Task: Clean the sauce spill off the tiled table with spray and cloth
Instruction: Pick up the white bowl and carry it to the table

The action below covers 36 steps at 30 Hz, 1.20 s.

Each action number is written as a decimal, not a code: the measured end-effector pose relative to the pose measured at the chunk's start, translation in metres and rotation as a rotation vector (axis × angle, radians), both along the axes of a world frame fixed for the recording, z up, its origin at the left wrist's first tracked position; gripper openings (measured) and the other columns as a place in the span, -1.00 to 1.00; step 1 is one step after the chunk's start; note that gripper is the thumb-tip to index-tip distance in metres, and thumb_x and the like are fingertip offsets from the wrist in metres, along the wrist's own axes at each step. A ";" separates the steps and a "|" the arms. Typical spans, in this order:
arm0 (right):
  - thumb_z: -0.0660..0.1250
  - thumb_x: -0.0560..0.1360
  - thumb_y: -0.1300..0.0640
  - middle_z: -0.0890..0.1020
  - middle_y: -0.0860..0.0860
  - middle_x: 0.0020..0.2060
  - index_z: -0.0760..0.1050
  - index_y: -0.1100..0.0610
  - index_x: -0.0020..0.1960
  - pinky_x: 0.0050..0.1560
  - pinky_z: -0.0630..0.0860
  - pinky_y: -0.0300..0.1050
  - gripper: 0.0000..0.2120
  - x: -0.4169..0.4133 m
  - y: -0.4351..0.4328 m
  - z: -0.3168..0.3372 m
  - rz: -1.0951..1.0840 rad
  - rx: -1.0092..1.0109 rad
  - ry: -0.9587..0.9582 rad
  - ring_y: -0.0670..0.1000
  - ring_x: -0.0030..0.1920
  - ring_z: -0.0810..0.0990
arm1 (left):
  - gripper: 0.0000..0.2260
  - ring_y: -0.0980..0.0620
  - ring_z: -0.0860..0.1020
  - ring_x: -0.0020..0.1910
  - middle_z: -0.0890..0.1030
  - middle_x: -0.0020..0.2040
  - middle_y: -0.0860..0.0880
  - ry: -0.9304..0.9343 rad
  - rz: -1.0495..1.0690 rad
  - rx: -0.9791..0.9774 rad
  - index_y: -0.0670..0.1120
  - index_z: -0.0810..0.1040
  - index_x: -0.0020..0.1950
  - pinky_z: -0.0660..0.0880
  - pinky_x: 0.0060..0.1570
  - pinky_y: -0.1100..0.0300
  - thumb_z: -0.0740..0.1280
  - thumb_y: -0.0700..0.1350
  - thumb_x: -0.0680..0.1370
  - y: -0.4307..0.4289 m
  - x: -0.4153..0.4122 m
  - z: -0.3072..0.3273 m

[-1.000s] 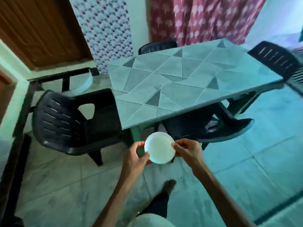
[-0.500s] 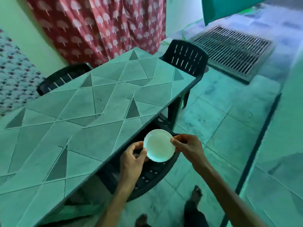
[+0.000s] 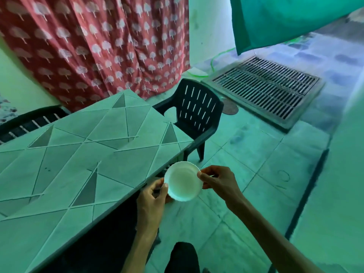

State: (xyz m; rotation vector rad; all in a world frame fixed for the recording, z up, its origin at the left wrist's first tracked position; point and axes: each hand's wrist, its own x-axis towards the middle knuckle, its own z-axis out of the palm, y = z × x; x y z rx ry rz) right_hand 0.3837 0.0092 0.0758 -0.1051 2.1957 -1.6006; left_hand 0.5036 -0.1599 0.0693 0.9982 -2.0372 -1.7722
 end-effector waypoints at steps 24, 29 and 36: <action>0.49 0.49 0.18 0.71 0.09 -0.16 0.66 0.26 -0.03 -0.30 0.60 -0.30 -0.86 -0.377 -0.146 -0.059 0.576 0.220 -0.022 -0.02 -0.23 0.70 | -0.83 0.09 0.70 -0.22 0.66 -0.04 0.06 -0.068 0.518 0.068 -0.03 0.63 0.15 0.58 -0.28 0.35 0.36 -0.16 0.57 -0.050 -0.297 -0.070; 0.49 0.49 0.20 0.71 0.09 -0.22 0.68 0.22 -0.08 -0.30 0.61 -0.30 -0.93 -0.419 -0.194 -0.082 0.838 0.313 0.054 -0.06 -0.29 0.67 | -0.80 0.10 0.70 -0.23 0.70 -0.08 0.08 -0.151 0.667 0.123 -0.07 0.65 0.16 0.65 -0.09 0.11 0.37 -0.19 0.56 -0.051 -0.320 -0.098; 0.50 0.46 0.24 0.67 0.02 -0.37 0.65 0.11 -0.22 -0.20 0.68 -0.15 -0.90 -0.460 -0.248 -0.122 1.168 0.376 0.110 -0.14 -0.43 0.63 | -0.86 0.13 0.69 -0.24 0.72 -0.08 -0.06 -0.190 0.975 0.171 -0.07 0.66 0.05 0.61 -0.21 0.26 0.44 -0.21 0.51 -0.026 -0.365 -0.120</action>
